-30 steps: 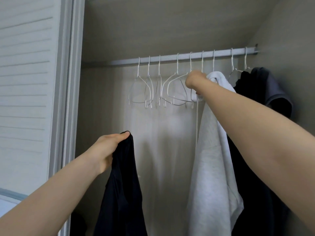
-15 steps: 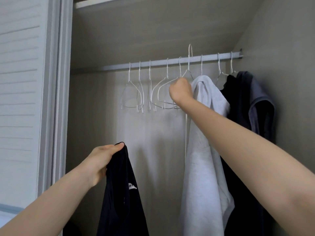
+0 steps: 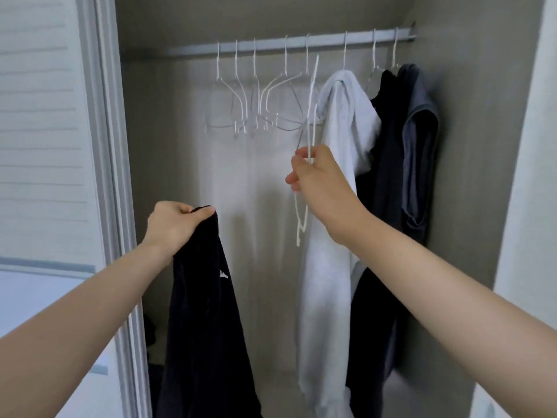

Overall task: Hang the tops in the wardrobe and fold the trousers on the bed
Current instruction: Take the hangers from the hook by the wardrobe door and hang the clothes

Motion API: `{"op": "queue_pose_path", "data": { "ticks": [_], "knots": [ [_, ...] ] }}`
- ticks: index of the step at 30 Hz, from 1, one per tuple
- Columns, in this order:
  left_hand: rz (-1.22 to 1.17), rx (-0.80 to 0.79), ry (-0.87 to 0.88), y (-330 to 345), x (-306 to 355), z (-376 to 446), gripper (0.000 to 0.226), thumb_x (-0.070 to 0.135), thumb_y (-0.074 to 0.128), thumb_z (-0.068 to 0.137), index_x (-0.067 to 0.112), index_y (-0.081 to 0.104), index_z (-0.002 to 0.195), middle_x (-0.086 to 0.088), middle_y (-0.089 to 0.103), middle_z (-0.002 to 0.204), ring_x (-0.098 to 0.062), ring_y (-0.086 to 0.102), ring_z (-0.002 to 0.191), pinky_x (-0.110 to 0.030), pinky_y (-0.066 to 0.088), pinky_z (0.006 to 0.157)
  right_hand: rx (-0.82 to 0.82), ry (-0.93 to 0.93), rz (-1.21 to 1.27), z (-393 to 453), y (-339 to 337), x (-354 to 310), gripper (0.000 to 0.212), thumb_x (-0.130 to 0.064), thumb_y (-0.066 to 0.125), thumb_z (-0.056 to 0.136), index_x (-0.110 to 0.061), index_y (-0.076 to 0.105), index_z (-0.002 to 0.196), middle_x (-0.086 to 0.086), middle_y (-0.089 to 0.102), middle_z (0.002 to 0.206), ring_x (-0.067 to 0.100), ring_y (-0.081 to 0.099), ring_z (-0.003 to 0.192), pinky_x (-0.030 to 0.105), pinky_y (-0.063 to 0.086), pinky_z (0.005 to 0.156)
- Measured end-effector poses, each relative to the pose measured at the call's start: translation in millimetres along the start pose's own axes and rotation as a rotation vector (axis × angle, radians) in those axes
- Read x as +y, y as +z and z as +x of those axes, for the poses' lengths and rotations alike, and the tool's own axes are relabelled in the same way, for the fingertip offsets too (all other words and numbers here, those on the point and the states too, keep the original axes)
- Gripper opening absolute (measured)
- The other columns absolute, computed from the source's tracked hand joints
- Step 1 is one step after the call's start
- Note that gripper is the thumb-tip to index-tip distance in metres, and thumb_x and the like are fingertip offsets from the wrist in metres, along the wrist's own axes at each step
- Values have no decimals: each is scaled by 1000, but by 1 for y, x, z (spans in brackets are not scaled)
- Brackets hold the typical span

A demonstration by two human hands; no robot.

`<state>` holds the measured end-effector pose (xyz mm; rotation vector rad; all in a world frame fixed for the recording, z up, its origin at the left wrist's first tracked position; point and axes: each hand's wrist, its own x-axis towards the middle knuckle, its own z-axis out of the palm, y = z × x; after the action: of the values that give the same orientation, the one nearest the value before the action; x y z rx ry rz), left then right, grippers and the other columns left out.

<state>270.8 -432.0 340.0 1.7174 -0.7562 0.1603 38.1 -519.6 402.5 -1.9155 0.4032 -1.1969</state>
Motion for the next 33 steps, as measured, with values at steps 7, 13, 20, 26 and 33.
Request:
{"op": "queue_pose_path", "data": {
  "ticks": [7, 13, 20, 26, 33],
  "knots": [
    [333, -64, -11, 4, -26, -8, 38, 50, 73, 81, 12, 74, 76, -7, 68, 81, -28, 62, 83, -30, 46, 76, -351, 461, 581, -79, -51, 9, 28, -40, 48, 97, -32, 58, 122, 12, 61, 88, 33, 67, 87, 58, 54, 73],
    [301, -75, -97, -6, -31, -9, 37, 49, 73, 81, 15, 72, 67, 3, 64, 64, -19, 63, 67, -28, 42, 62, -631, 480, 667, -90, -91, 21, 35, -40, 46, 97, -31, 59, 128, 9, 58, 80, 26, 61, 71, 43, 50, 67],
    [170, -60, -175, -7, -33, -6, 32, 37, 77, 82, 5, 74, 75, -13, 71, 78, -31, 69, 80, -40, 56, 83, -832, 419, 651, -88, -122, 40, 42, -36, 42, 97, -29, 49, 138, 9, 56, 70, 24, 54, 57, 36, 42, 62],
    [65, -136, -179, -3, -19, -14, 31, 34, 78, 81, 4, 76, 84, -9, 73, 71, -22, 67, 62, -26, 52, 61, -925, 394, 636, -78, -128, 60, 42, -34, 43, 98, -28, 47, 139, 9, 56, 72, 24, 55, 58, 37, 43, 63],
    [6, -324, 64, 22, 31, -35, 59, 43, 74, 81, -15, 63, 88, -11, 55, 75, -19, 50, 70, -30, 42, 72, -914, 378, 603, -75, -90, 98, 40, -34, 45, 97, -29, 50, 136, 14, 59, 73, 29, 59, 62, 40, 49, 67]
  ]
}}
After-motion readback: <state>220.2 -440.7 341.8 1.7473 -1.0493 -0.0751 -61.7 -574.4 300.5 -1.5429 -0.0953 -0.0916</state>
